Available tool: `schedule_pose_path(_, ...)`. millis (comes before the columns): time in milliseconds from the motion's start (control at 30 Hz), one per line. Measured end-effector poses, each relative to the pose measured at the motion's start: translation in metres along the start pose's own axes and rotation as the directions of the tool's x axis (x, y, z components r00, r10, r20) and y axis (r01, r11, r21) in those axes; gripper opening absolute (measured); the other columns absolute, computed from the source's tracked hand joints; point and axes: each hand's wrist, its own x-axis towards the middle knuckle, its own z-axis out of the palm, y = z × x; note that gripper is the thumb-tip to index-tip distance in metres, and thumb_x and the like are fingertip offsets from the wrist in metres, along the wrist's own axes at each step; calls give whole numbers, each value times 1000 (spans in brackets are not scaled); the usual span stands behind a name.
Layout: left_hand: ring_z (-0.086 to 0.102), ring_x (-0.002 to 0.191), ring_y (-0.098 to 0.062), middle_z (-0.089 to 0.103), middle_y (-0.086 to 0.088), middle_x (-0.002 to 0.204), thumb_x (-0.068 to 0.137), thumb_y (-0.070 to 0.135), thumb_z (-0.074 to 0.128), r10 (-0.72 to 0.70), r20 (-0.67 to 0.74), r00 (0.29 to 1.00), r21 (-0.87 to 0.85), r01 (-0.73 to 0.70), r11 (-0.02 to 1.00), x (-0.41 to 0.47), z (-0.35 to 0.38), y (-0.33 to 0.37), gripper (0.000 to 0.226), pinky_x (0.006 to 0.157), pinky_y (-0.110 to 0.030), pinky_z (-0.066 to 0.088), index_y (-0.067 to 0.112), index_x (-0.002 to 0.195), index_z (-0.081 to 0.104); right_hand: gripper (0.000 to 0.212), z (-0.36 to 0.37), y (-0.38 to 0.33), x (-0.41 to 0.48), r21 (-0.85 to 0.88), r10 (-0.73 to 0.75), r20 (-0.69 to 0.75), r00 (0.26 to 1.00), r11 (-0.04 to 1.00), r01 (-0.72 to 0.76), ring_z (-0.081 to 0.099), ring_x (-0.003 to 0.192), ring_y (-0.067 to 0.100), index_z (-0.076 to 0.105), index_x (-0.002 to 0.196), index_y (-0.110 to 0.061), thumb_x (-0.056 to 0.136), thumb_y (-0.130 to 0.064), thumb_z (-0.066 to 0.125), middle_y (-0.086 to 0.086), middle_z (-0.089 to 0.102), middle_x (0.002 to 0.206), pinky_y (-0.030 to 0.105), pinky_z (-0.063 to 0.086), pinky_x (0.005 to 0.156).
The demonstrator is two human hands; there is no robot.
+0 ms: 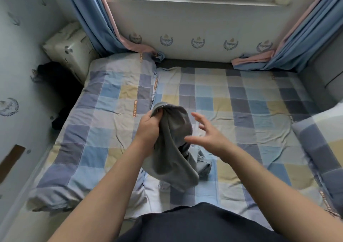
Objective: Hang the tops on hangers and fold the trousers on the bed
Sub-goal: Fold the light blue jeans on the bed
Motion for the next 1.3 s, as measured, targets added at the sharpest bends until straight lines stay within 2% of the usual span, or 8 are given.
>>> schedule_pose_path(100,75,87,-19,78,-7,95,103,35,50,-26,44,999,-28,27,999,-4,0,9,32,66,-25,58,19,95,77,61,20,18,3,-39,-60,94,994,997,64,52,113,-12,53,131,-47,82,-25,81,-27,57,128,29,43,105)
schedule_pose_path(233,75,84,-19,78,-7,92,104,37,50,-54,41,998,-2,54,999,-8,-6,9,35,64,-26,58,20,89,77,30,34,27,7,40,-157,39,987,987,156,70,103,19,72,109,-18,81,-10,79,2,76,103,44,55,95)
schedule_pose_path(500,74,80,-18,78,-5,88,102,39,55,-132,-133,982,-43,127,991,-4,-26,15,31,64,-30,60,12,100,73,15,28,61,7,-105,-10,111,994,994,21,64,73,25,55,82,-1,95,-3,65,16,65,77,37,57,71)
schedule_pose_path(633,74,72,-12,78,0,80,101,40,56,-91,-201,975,-33,86,996,3,-41,27,32,56,-24,57,12,97,72,13,21,49,13,20,-30,36,999,999,29,68,85,27,52,92,-9,95,-1,63,15,71,90,41,56,82)
schedule_pose_path(733,75,74,-14,78,-2,81,102,39,55,-85,-65,994,18,86,996,-1,-36,27,33,57,-25,57,13,95,73,46,30,29,24,-92,-63,207,976,992,84,60,113,11,55,125,-26,86,-17,78,-3,64,125,31,54,95)
schedule_pose_path(967,75,80,-16,78,-5,90,100,42,57,-90,-48,995,-59,87,994,-5,-42,24,35,59,-26,58,17,87,79,13,60,40,34,-429,23,172,985,902,54,66,90,23,75,97,-24,91,-34,69,-2,72,92,37,53,81)
schedule_pose_path(1133,59,86,-18,64,1,87,98,39,59,129,-364,922,232,-44,972,18,-72,15,33,72,-25,49,6,99,64,28,52,40,26,-434,0,84,996,900,36,55,68,12,62,73,-23,100,-30,58,-5,62,72,34,43,66)
schedule_pose_path(1300,54,114,-14,59,6,121,92,28,68,320,-285,904,564,-112,818,14,-80,10,28,98,-27,45,26,116,54,32,46,-10,27,-69,-11,-87,996,998,5,47,56,14,57,69,-14,101,-17,54,3,52,62,29,41,54)
